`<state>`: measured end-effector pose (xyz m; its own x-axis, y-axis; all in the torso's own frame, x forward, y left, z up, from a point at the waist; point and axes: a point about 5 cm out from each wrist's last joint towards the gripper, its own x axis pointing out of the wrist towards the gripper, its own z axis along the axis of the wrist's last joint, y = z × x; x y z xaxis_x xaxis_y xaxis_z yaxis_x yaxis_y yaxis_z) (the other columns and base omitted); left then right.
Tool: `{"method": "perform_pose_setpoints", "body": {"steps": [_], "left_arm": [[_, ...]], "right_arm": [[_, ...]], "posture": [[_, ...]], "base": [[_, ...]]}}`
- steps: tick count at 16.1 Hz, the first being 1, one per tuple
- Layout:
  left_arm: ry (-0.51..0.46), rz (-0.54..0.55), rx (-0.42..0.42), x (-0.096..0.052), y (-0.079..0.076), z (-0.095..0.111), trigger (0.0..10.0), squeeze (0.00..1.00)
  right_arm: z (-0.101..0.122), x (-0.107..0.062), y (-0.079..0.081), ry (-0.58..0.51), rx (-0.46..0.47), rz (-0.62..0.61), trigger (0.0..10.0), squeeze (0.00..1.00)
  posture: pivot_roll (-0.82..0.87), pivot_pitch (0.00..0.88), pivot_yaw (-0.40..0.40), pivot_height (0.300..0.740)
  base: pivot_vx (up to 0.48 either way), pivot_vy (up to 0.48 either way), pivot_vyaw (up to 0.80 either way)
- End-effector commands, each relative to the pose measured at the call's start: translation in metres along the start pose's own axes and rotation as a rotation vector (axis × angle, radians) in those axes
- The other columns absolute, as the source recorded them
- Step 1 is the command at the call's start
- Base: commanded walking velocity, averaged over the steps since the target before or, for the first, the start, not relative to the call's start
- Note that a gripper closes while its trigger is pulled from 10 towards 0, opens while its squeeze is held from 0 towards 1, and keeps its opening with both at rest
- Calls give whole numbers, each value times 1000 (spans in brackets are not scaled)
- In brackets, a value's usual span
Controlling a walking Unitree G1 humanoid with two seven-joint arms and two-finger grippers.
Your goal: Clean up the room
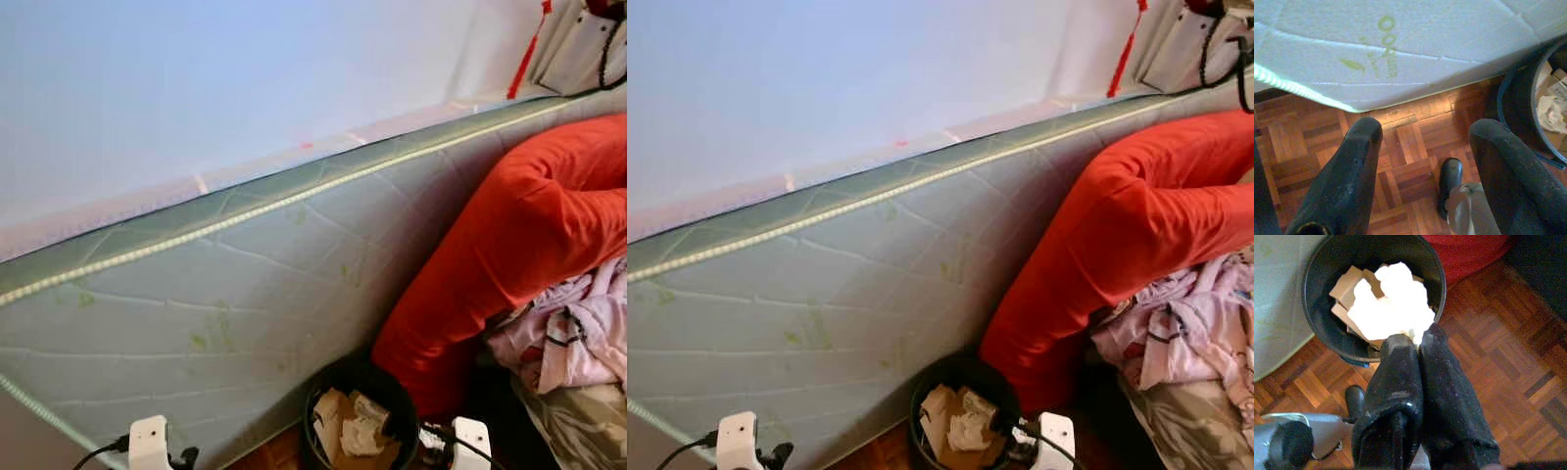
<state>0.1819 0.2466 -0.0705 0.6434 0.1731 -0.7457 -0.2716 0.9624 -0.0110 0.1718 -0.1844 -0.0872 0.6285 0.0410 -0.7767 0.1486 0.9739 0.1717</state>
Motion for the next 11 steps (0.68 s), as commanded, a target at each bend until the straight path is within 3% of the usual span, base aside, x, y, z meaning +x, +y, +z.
{"method": "perform_pose_setpoints", "body": {"steps": [1, 3, 6, 8, 11], "left_arm": [[25, -7, 14, -1, -1, -5, 10000, 0], [25, -6, 14, -1, 0, -5, 10000, 0], [26, -8, 18, -1, 0, -6, 10000, 0], [32, 5, 22, -4, 10, -10, 10000, 0], [35, 11, 15, -7, 20, -14, 10000, 0]], "right_arm": [[1, 0, -2, -6, -13, 4, 10000, 0], [-2, -1, -3, 8, -14, 1, 10000, 0], [0, -1, -3, -1, 4, -11, 10000, 0], [1, 0, 0, 3, -35, 10, 10000, 0], [3, 1, 3, -5, -34, 19, 10000, 0]], "posture": [[127, 0, -23, 740], [127, 0, -23, 740], [126, 0, -21, 740], [124, 0, -18, 740], [120, 0, -11, 740]], "base": [[266, 0, 506], [298, 0, 653], [319, 0, 0], [326, 0, 0], [0, 0, 0]]}}
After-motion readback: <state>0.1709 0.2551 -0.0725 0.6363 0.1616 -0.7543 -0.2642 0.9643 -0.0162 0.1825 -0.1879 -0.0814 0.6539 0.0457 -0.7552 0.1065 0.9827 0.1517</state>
